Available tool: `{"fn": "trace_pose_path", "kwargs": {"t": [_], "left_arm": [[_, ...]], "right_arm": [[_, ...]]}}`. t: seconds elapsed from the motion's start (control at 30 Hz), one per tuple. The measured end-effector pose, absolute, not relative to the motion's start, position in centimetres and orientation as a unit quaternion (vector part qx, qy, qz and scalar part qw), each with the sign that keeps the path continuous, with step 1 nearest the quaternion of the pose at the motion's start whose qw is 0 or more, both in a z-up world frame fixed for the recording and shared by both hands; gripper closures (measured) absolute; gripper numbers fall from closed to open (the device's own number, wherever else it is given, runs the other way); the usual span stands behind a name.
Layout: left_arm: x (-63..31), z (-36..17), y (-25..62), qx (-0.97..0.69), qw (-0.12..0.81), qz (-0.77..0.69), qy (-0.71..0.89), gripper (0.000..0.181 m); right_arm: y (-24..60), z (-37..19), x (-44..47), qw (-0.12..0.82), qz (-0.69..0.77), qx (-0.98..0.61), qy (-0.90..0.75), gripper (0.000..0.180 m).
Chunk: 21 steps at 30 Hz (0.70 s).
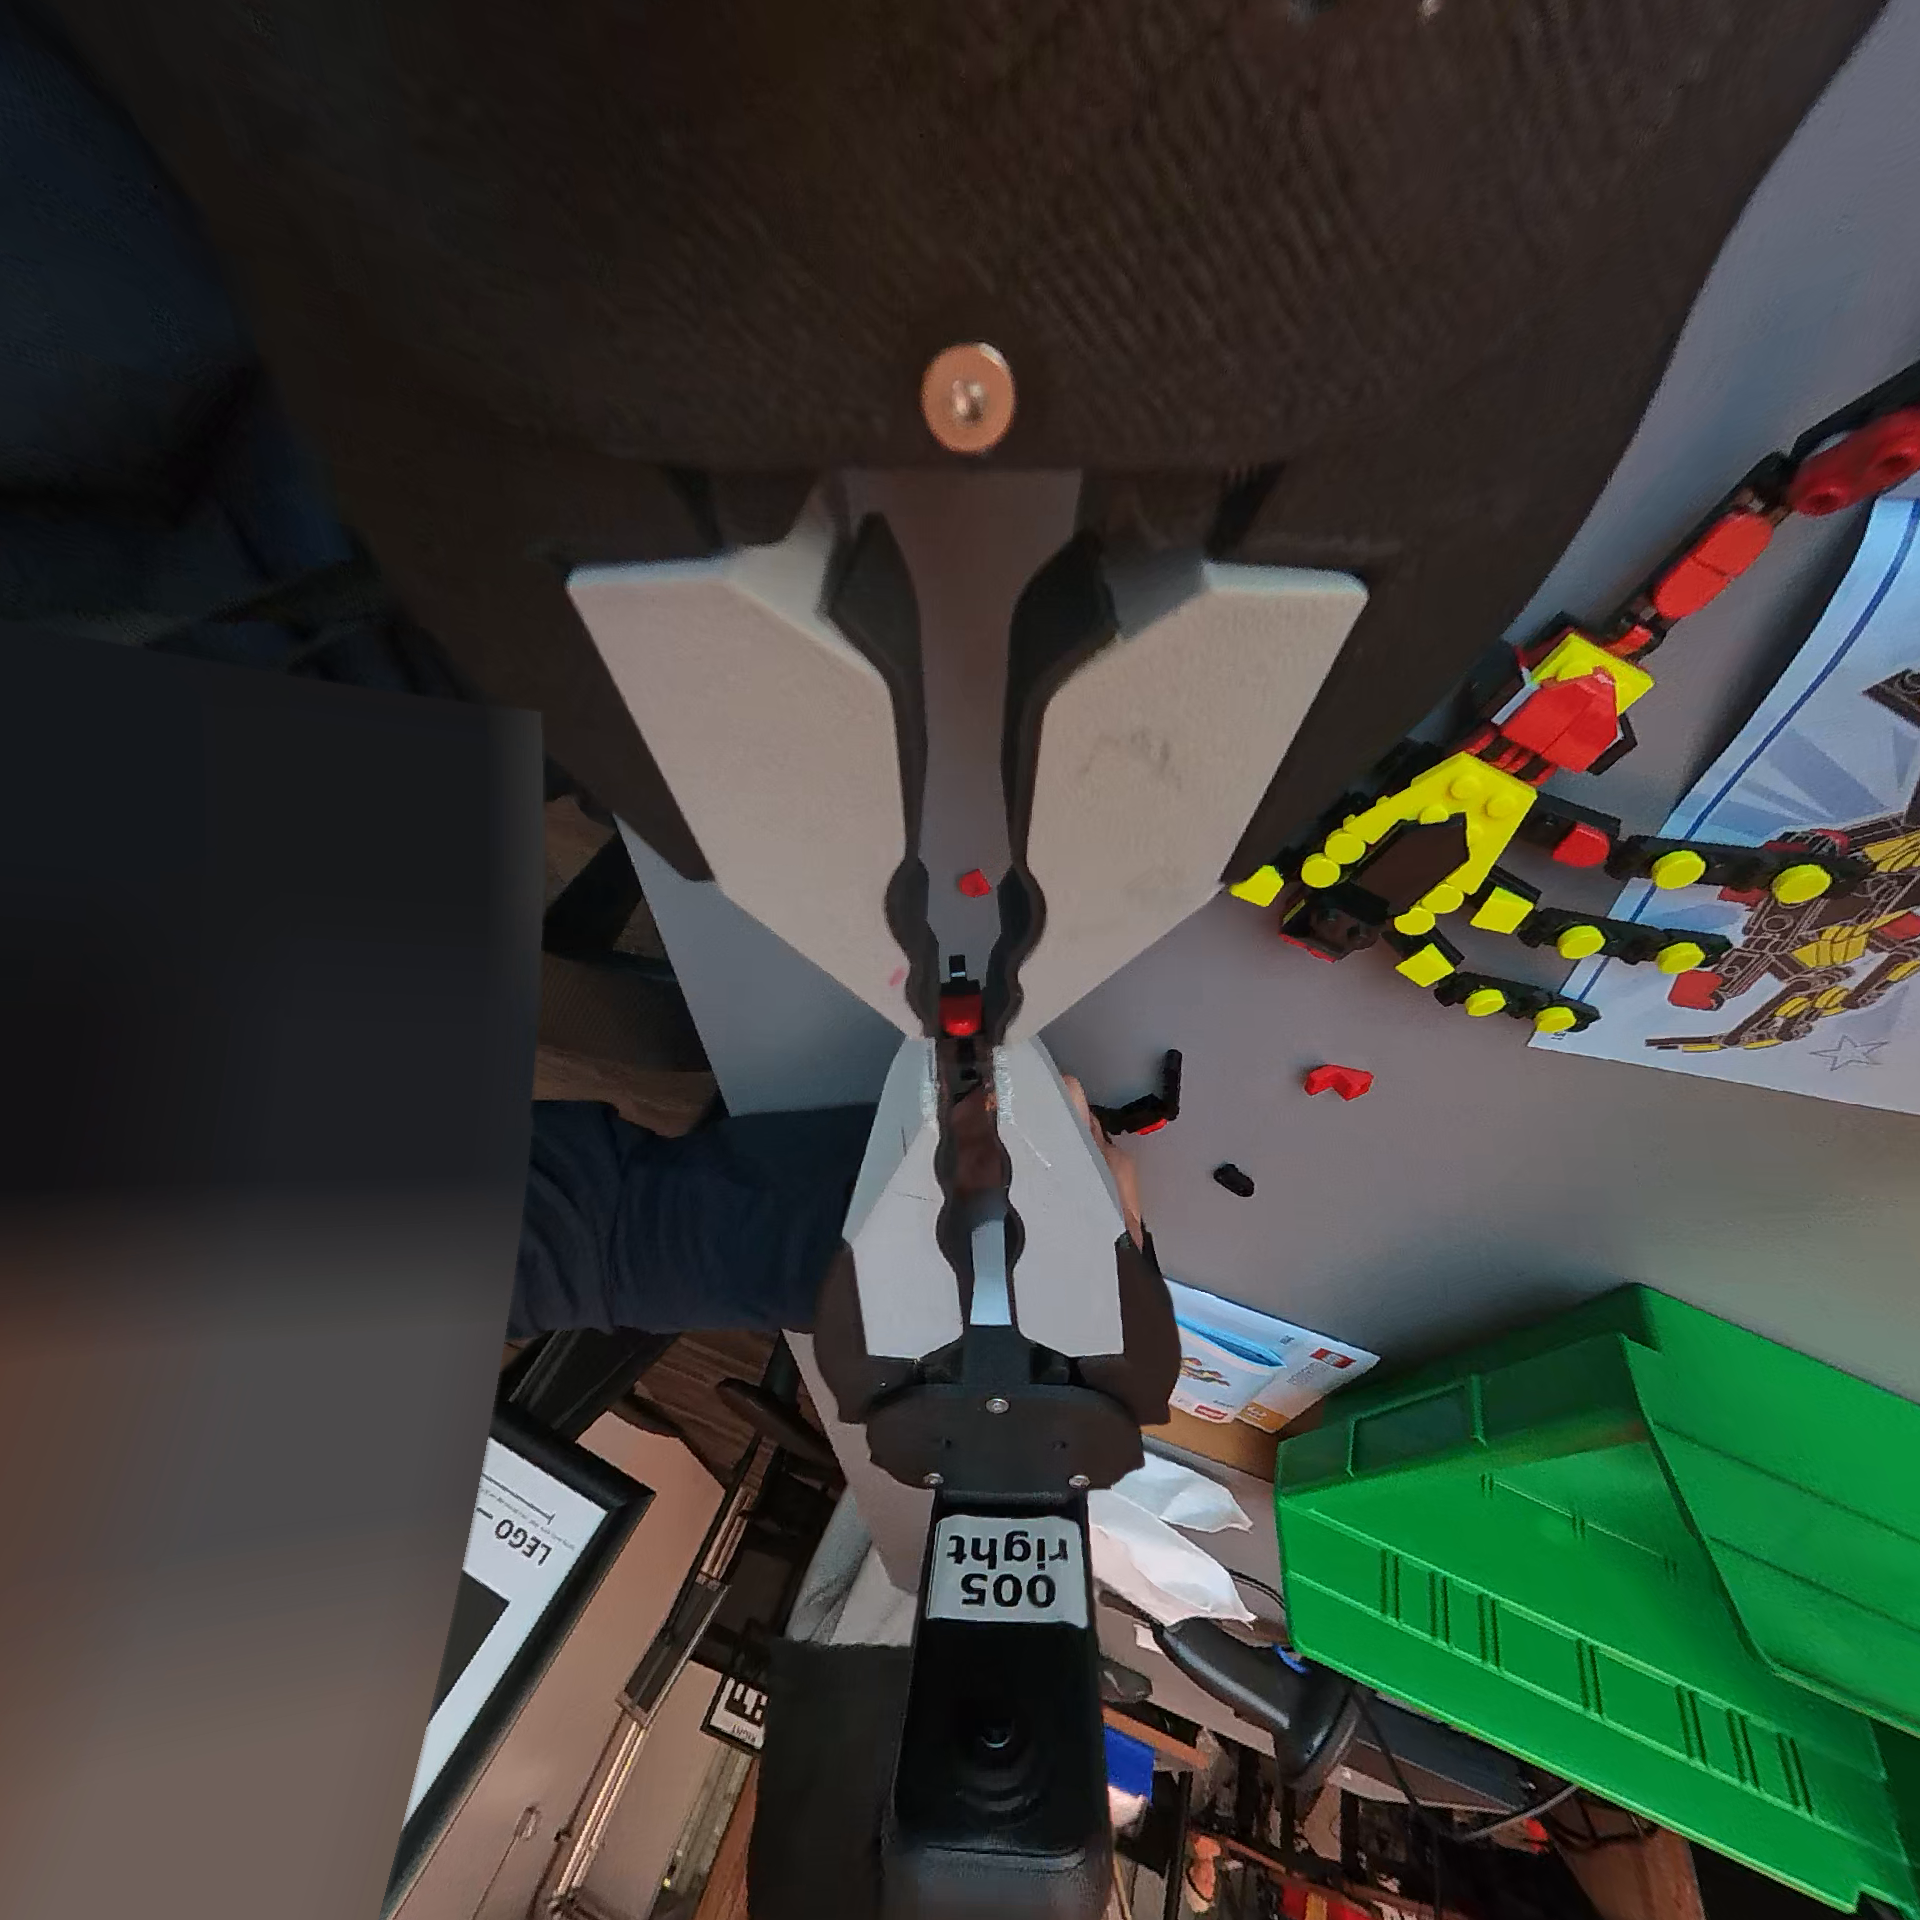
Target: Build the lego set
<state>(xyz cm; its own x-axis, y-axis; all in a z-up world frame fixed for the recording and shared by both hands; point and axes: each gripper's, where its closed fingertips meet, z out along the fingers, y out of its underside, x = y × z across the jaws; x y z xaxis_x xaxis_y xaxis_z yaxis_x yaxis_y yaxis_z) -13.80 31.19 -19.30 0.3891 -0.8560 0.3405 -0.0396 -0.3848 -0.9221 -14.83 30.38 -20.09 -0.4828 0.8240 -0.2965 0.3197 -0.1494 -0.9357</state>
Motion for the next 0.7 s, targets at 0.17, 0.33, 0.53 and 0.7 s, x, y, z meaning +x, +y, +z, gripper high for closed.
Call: {"fn": "trace_pose_path", "kwargs": {"t": [0.17, 0.33, 0.53, 0.7], "left_arm": [[-13.9, -20.0, 31.3, -0.715, 0.447, -0.426, 0.327, 0.176], [-14.1, -20.1, 31.3, -0.721, 0.445, -0.419, 0.327, 0.175], [-13.8, -20.5, 31.3, -0.724, 0.442, -0.411, 0.334, 0.176], [-13.6, -20.6, 31.3, -0.726, 0.441, -0.409, 0.333, 0.176]], "right_arm": [[30.9, -20.8, -14.8, 0.231, 0.568, -0.462, -0.641, 0.173], [31.6, -19.7, -14.6, 0.261, 0.572, -0.452, -0.633, 0.169], [31.2, -18.9, -14.9, 0.281, 0.585, -0.439, -0.621, 0.176], [30.9, -19.5, -15.2, 0.29, 0.568, -0.437, -0.634, 0.18]]}}
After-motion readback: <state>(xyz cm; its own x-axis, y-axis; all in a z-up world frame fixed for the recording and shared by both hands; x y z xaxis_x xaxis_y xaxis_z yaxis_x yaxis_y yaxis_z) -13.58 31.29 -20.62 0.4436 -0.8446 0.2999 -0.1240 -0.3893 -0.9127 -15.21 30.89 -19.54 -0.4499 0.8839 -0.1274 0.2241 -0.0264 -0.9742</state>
